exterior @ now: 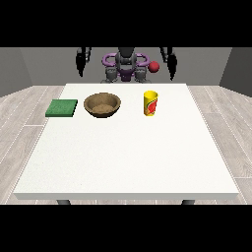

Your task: Pick the cup and pour the ball into the bowl, then pick the bowl and place it on the pad

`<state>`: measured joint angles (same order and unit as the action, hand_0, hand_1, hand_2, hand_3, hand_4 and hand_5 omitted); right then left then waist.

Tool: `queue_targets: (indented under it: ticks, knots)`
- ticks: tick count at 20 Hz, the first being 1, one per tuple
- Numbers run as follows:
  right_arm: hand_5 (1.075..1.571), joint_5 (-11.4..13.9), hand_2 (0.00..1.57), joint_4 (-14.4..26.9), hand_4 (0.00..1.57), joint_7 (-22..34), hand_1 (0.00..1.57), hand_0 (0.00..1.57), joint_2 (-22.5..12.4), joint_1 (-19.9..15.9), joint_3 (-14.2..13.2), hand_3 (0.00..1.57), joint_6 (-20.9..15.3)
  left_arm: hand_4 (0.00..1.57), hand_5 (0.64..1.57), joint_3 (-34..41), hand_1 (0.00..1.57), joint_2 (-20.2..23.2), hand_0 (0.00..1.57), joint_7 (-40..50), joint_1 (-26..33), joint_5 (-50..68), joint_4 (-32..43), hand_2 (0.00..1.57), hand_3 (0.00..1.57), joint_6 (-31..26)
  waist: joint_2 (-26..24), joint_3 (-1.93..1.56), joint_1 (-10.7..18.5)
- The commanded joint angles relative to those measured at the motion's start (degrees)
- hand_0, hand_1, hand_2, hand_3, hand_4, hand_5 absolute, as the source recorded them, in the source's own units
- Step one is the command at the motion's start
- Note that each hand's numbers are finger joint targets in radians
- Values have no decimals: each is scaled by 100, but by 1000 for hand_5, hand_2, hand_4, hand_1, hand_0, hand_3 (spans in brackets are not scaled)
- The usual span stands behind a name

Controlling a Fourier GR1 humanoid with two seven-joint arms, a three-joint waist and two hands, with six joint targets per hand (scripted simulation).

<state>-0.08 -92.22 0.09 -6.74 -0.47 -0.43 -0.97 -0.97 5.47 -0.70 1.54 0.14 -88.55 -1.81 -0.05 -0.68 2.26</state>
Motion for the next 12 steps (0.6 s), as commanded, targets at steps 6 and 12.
queue_targets:
  ticks: [6, 12]
  knots:
    - [1571, -33, 0, -579, 1058, 645, 0, 0, -311, -76, -95, 305, 50, 0, 1535, 49, 0, 277, 0, 528, -173, 59, -692, 0, 0, -83, -1612, 61, -86]
    - [1571, -182, 0, -1087, 783, 2241, 0, 0, 659, -694, 1306, 0, -1280, 0, 1541, -42, 0, -533, 0, 2021, -527, 1685, -1573, 0, 0, 223, -2936, 81, 395]
